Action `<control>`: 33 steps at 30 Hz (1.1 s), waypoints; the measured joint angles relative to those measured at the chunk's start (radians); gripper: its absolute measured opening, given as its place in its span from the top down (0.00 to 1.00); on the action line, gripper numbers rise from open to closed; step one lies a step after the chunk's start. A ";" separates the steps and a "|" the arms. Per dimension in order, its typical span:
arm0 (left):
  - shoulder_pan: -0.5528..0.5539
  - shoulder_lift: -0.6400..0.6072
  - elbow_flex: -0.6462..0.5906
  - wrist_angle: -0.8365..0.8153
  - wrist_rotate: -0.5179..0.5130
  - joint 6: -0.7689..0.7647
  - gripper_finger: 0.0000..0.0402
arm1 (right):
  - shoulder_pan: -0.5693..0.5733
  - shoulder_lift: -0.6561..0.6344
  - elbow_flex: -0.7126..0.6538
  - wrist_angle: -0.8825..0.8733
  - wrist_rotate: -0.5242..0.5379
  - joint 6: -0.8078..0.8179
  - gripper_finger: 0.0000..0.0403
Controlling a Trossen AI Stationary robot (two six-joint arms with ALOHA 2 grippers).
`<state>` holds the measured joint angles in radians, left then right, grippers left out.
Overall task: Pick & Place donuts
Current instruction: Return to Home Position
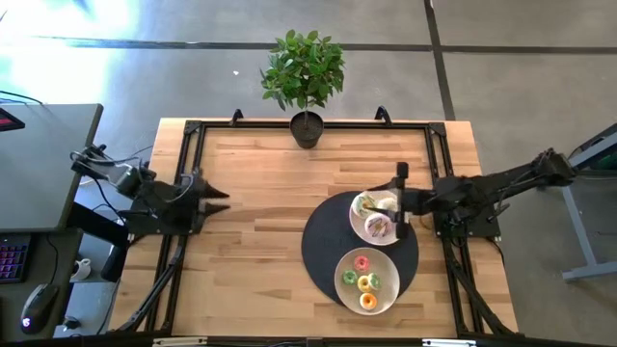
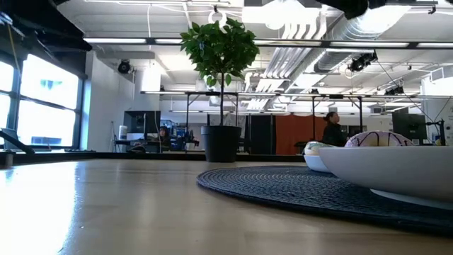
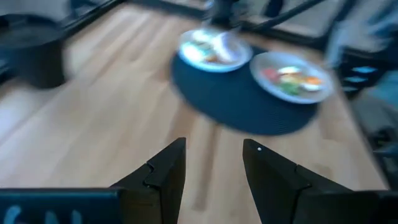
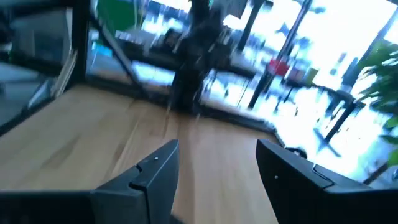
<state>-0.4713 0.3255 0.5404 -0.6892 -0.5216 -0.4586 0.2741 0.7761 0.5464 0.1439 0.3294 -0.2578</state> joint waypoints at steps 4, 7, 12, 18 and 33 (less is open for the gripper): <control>0.000 -0.099 -0.169 0.222 0.021 0.109 0.61 | 0.000 -0.136 -0.125 0.062 0.004 -0.007 0.48; 0.000 -0.146 -0.229 0.257 -0.063 0.130 0.61 | 0.000 -0.246 -0.189 0.066 0.015 0.018 0.48; 0.001 -0.206 -0.240 0.271 -0.105 0.173 0.61 | 0.000 -0.422 -0.266 0.063 0.017 0.016 0.48; 0.001 -0.238 -0.240 0.271 -0.091 0.169 0.61 | 0.000 -0.580 -0.333 0.043 0.083 -0.004 0.48; 0.001 -0.236 -0.406 0.464 -0.136 0.168 0.61 | 0.000 -0.686 -0.467 0.018 0.114 -0.032 0.48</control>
<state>-0.4706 0.0891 0.1345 -0.2254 -0.6577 -0.2901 0.2745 0.0897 0.0796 0.1621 0.4438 -0.2895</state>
